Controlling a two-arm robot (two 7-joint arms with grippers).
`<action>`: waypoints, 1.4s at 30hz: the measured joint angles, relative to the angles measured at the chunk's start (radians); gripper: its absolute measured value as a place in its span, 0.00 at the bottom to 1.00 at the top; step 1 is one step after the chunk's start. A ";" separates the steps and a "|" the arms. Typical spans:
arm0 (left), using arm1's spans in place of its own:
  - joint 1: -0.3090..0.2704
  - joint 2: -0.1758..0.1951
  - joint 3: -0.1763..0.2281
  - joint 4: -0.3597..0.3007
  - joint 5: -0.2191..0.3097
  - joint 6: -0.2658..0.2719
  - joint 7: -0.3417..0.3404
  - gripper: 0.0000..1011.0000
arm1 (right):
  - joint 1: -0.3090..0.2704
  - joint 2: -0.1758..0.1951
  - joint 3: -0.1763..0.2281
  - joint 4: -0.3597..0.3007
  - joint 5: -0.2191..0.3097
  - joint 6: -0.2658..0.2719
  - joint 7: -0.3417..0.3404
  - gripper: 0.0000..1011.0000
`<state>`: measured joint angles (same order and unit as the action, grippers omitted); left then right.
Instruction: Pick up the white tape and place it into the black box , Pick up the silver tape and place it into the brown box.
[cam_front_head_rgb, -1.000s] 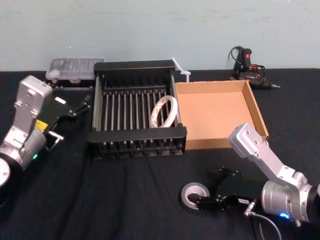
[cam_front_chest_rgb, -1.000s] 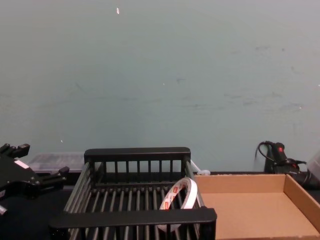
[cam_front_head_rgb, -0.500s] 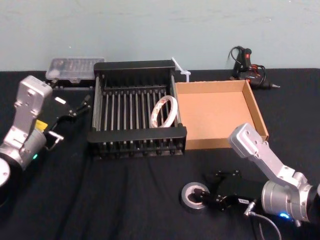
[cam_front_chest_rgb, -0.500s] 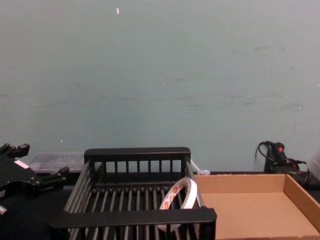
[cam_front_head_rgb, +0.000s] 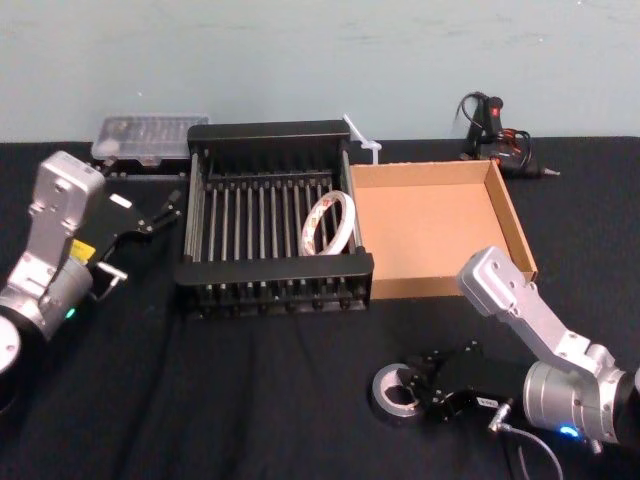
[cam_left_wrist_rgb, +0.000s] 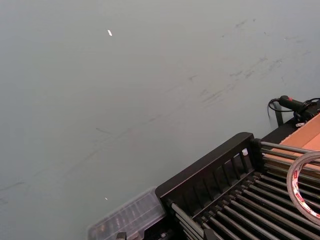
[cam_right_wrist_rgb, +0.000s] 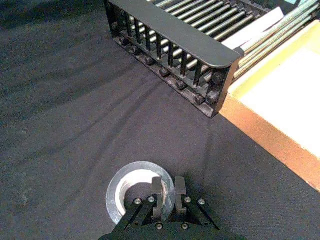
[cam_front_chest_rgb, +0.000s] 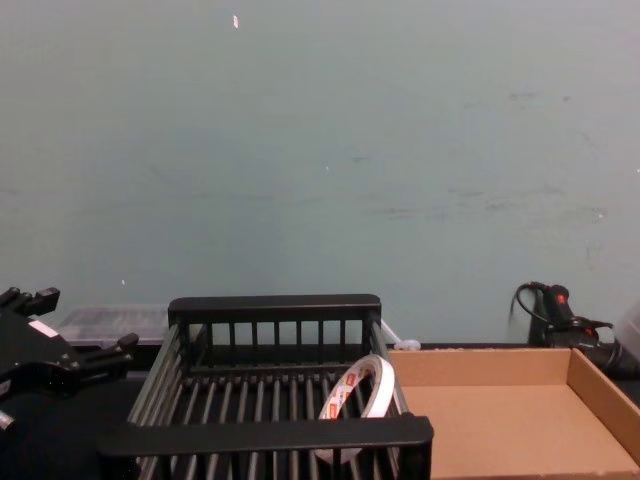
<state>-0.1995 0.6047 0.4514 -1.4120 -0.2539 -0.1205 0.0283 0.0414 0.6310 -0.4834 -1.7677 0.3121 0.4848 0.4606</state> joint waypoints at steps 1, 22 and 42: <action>0.000 0.000 0.000 0.000 0.000 0.000 0.000 0.99 | 0.000 0.000 0.000 0.000 0.000 0.000 0.000 0.16; 0.000 0.000 0.000 0.000 0.000 0.000 0.000 0.99 | -0.014 0.010 0.032 -0.026 0.016 -0.004 -0.006 0.16; 0.000 0.000 0.000 0.000 0.000 0.000 0.000 0.99 | 0.046 -0.054 0.165 0.010 0.056 0.024 -0.146 0.16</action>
<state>-0.1995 0.6047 0.4514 -1.4120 -0.2539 -0.1205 0.0283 0.0878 0.5774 -0.3186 -1.7572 0.3679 0.5086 0.3142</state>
